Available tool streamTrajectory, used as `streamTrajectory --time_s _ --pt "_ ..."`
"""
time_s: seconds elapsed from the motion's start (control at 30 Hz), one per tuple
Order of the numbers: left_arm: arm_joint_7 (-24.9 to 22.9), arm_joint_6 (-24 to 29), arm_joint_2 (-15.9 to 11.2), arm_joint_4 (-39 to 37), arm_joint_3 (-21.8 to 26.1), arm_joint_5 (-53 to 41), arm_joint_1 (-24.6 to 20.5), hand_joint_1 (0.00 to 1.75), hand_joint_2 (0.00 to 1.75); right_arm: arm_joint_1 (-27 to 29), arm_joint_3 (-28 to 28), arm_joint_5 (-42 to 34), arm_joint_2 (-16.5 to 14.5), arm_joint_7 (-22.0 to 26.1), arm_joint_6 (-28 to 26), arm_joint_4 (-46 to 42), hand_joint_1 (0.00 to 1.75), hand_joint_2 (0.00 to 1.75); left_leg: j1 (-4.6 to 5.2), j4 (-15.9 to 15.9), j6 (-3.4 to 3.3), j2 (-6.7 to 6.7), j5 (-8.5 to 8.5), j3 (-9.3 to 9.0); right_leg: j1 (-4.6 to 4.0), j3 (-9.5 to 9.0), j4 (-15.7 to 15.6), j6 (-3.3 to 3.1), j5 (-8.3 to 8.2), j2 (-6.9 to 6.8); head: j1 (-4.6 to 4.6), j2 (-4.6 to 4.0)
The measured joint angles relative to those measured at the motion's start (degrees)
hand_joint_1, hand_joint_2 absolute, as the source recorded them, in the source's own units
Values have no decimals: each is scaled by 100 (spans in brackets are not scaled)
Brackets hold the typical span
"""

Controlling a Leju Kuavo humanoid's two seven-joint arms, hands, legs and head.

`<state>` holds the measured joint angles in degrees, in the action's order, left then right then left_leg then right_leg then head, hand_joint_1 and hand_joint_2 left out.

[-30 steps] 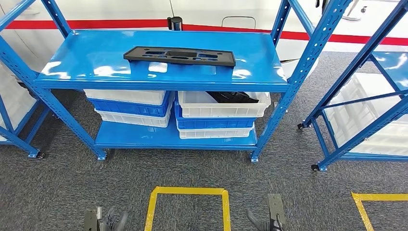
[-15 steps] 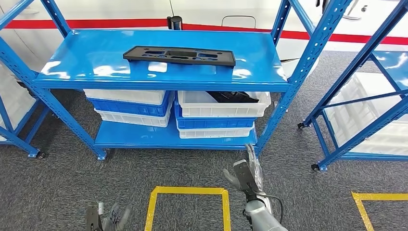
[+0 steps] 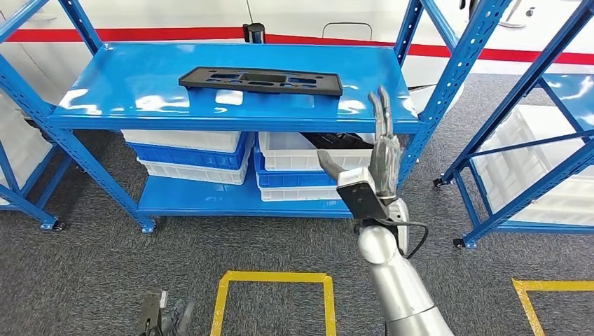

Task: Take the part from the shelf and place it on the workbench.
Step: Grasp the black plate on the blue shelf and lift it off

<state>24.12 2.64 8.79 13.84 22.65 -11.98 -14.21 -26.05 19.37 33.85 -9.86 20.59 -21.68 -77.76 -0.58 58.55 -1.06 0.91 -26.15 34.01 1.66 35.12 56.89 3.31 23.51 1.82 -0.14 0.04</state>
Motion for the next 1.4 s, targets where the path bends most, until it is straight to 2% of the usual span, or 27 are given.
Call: streamTrajectory --time_s 0.1,0.23,0.37,0.5,0.83,1.13,1.4 --pt "-7 3 19 -12 -21 -30 0 0 0 -293 111 17 10 -247 149 -303 0 175 0 0 0 -3 1 3 1 2 5 -5 -5 2 -1 0" --pt "-7 103 39 -21 -38 -113 -3 0 0 -1165 283 68 -46 -904 583 -246 0 175 1 0 7 -15 7 6 1 10 9 -16 -14 6 0 1" --pt "11 186 39 -25 -37 -159 -13 0 0 -1938 477 -65 -359 -1229 1119 334 0 175 0 0 14 -13 13 5 -1 14 17 -17 -14 6 -1 0" --pt "11 213 31 -25 -24 -175 -16 0 0 -2352 606 -164 -665 -1280 1205 938 0 175 -2 0 20 2 18 8 -2 19 26 -18 -13 4 -1 0" --pt "-107 426 -39 -28 208 61 -2 0 0 -2656 671 -406 -861 -1287 1316 1615 0 175 0 0 20 3 18 14 1 21 26 -18 -13 3 1 0" --pt "-395 797 -136 -38 627 288 137 0 0 -2736 506 -615 -785 -1170 1306 1997 0 175 -1 0 20 1 18 14 0 24 26 -18 -13 4 1 0" --pt "-402 860 -160 -46 896 405 252 0 0 -2822 385 -727 -716 -1084 1309 2188 0 175 -1 0 20 2 18 17 0 26 26 -18 -13 4 1 0"
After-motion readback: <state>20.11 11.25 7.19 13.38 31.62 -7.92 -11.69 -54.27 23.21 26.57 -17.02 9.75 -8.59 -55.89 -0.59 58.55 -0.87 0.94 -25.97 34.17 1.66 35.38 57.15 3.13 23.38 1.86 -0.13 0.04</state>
